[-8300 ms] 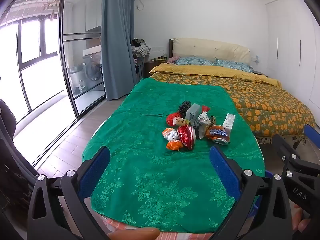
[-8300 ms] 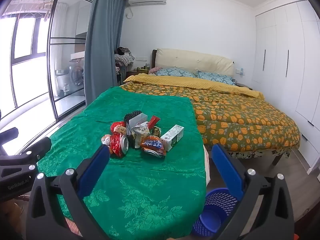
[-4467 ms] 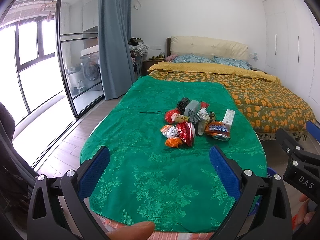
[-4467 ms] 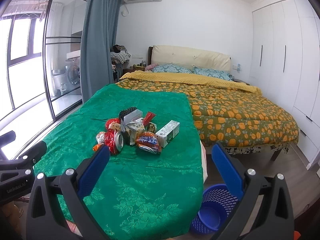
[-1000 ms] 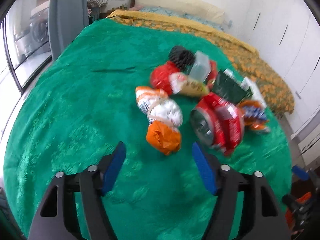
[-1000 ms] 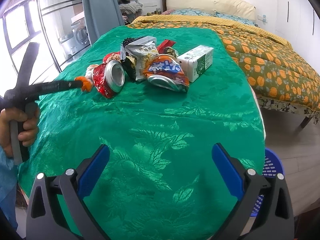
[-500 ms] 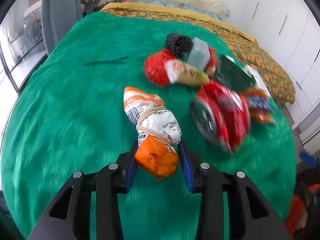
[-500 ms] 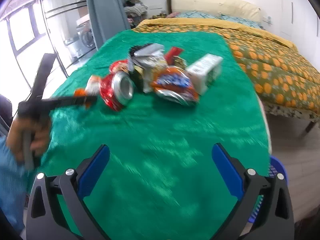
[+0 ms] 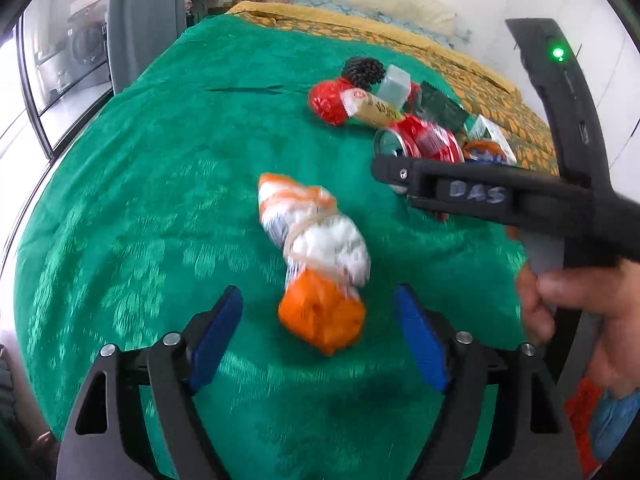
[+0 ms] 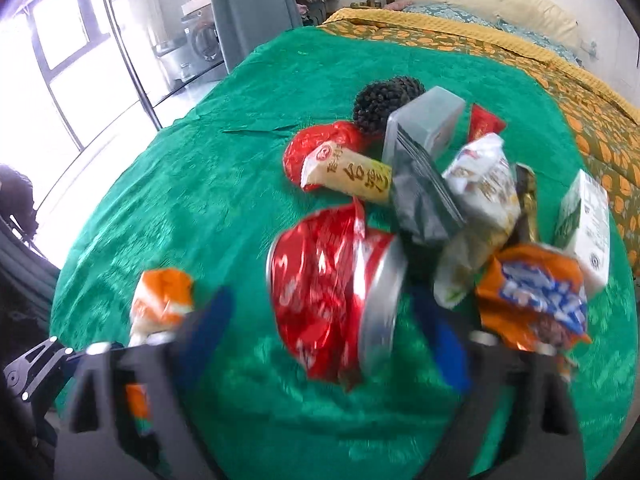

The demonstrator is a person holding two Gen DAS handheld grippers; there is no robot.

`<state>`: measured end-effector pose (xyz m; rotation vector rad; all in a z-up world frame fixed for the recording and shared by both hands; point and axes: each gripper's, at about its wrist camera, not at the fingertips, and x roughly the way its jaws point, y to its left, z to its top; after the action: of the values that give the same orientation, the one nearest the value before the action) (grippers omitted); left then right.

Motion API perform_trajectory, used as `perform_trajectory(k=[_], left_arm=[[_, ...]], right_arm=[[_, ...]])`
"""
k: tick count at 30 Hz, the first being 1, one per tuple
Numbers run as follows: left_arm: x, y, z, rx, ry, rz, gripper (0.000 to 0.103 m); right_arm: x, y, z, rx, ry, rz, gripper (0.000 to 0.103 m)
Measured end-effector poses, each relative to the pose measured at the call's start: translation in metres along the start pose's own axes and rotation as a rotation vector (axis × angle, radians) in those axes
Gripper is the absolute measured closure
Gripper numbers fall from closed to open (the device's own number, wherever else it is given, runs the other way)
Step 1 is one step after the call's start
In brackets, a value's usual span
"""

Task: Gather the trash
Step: 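Carry the snack with the left tool while the right tool grasps the red Coca-Cola can, then open both tools over the blue wastebasket, dropping snack and can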

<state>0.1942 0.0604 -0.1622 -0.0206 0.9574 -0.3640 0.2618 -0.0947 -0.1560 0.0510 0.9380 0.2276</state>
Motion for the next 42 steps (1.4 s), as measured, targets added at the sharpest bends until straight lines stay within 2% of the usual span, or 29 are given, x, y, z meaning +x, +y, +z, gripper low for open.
perform_trajectory(k=[5, 8, 9, 11, 14, 17, 22, 26, 29, 31, 37, 39, 42], left_arm=[[0.016, -0.001, 0.017, -0.010, 0.011, 0.045, 0.025], [0.022, -0.003, 0.021, 0.002, 0.002, 0.094, 0.036], [0.023, -0.005, 0.022, 0.010, -0.001, 0.098, 0.048], [0.022, -0.006, 0.022, 0.006, 0.000, 0.083, 0.058], [0.017, -0.012, 0.020, -0.011, 0.003, 0.036, 0.061], [0.005, -0.035, 0.013, 0.012, -0.005, -0.021, 0.061], [-0.012, -0.109, 0.004, 0.088, -0.004, -0.168, 0.061], [-0.016, -0.181, 0.002, 0.172, 0.016, -0.285, 0.061], [-0.008, -0.253, 0.000, 0.255, 0.053, -0.381, 0.061], [0.001, -0.293, -0.006, 0.300, 0.078, -0.413, 0.061], [0.055, -0.403, -0.030, 0.418, 0.182, -0.448, 0.061], [0.083, -0.432, -0.039, 0.446, 0.219, -0.435, 0.061], [0.121, -0.454, -0.047, 0.453, 0.263, -0.417, 0.060]], right_arm=[[-0.026, -0.019, -0.012, 0.053, -0.027, 0.053, 0.052], [-0.051, -0.034, -0.030, 0.084, -0.036, 0.108, 0.052], [-0.057, -0.038, -0.033, 0.092, -0.038, 0.120, 0.052], [-0.071, -0.050, -0.043, 0.115, -0.044, 0.146, 0.052], [-0.089, -0.063, -0.059, 0.137, -0.055, 0.171, 0.052], [-0.112, -0.086, -0.082, 0.178, -0.075, 0.192, 0.052], [-0.157, -0.163, -0.125, 0.319, -0.128, 0.170, 0.052], [-0.183, -0.235, -0.154, 0.385, -0.142, 0.040, 0.052], [-0.187, -0.292, -0.179, 0.450, -0.096, -0.042, 0.052], [-0.182, -0.324, -0.194, 0.482, -0.059, -0.091, 0.052], [-0.160, -0.402, -0.241, 0.623, 0.009, -0.138, 0.051], [-0.154, -0.424, -0.252, 0.675, 0.021, -0.128, 0.051], [-0.145, -0.441, -0.260, 0.720, 0.030, -0.114, 0.050]])
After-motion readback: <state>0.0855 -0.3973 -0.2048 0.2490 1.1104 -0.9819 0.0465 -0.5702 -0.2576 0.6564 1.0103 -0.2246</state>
